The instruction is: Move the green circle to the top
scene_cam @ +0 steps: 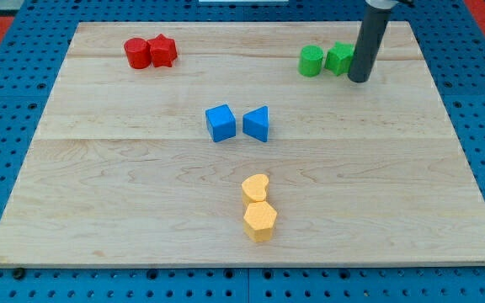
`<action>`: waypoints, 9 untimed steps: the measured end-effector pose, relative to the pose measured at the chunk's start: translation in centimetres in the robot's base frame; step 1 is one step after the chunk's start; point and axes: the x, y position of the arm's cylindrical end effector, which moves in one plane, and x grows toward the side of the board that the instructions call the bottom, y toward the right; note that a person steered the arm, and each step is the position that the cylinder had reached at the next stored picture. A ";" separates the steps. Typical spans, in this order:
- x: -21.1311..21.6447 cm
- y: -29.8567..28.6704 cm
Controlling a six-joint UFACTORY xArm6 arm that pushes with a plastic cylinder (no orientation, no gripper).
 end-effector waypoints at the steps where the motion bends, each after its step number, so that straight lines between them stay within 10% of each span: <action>1: -0.4 -2.9; 9: -12.3 -5.5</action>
